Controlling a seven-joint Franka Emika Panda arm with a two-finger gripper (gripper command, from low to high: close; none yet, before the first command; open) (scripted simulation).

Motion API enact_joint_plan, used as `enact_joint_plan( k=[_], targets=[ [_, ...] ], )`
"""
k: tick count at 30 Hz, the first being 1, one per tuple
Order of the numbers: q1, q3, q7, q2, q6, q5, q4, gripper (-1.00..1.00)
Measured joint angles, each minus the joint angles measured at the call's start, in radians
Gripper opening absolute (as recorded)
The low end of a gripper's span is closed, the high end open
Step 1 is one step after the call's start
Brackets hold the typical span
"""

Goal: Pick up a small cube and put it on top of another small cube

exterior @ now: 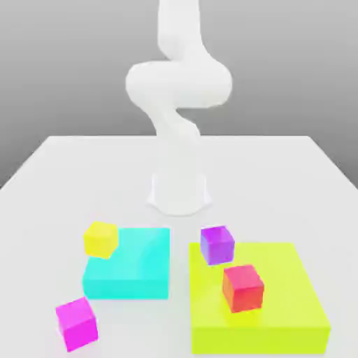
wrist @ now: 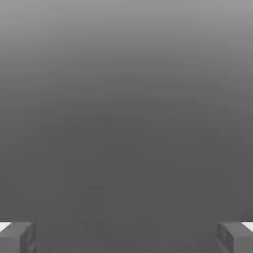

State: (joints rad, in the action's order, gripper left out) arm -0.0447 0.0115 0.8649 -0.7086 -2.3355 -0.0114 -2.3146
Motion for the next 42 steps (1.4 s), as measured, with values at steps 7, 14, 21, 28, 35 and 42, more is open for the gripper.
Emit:
enact_joint_plan(
  k=[7,14,21,28,35,42],
  targets=[
    [-0.110,0.014,0.191,0.261,-0.100,-0.041,-0.041,0.00],
    [-0.192,0.000,0.368,0.515,-0.199,-0.069,-0.082,0.00],
    [-0.265,-0.033,0.509,0.767,-0.299,-0.045,-0.122,0.00],
    [-0.301,-0.039,0.564,1.018,-0.430,0.034,-0.138,0.00],
    [-0.307,-0.033,0.562,1.119,-0.512,0.040,-0.121,-1.00],
    [-0.305,-0.037,0.569,1.000,-0.415,0.032,-0.143,-1.00]
  ],
)
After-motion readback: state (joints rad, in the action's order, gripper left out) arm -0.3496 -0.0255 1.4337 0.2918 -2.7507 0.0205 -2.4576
